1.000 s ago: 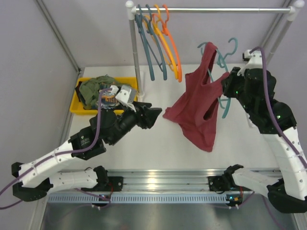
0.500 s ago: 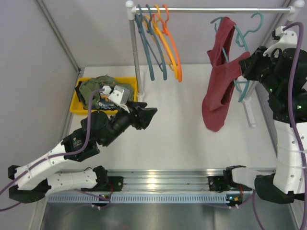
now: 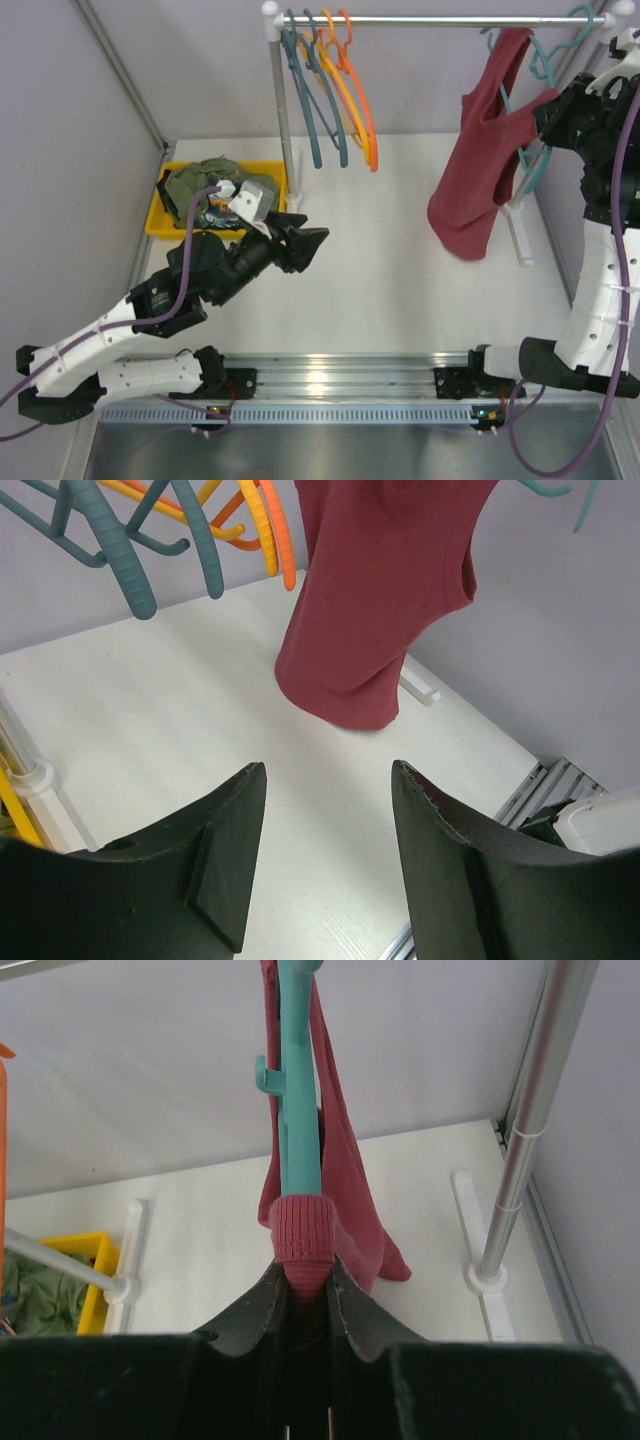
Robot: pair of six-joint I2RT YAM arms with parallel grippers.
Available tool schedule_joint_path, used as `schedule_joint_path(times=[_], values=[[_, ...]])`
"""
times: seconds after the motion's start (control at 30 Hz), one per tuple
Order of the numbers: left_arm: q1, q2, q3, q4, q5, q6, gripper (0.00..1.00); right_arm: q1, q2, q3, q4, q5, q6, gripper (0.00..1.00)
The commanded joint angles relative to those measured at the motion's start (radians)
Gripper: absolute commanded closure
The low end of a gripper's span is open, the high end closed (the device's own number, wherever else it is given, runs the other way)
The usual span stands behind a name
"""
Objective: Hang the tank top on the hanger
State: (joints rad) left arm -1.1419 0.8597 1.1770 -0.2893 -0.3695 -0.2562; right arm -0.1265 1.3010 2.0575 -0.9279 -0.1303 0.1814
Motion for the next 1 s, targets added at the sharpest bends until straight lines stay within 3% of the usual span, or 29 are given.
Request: schedule_joint_path(times=[0.0, 0.47, 0.97], values=[[-0.004, -0.007, 0.030, 0.041, 0.018, 0.037, 0.42, -0.041, 0.024, 0.075, 0.081, -0.043, -0.017, 1.00], [-0.004, 0.004, -0.004, 0.079, 0.032, 0.043, 0.42, -0.087, 0.179, 0.197, 0.078, -0.046, -0.022, 1.00], [-0.004, 0.015, -0.022, 0.091, 0.029, 0.060, 0.41, -0.087, 0.150, 0.021, 0.152, -0.035, -0.014, 1.00]])
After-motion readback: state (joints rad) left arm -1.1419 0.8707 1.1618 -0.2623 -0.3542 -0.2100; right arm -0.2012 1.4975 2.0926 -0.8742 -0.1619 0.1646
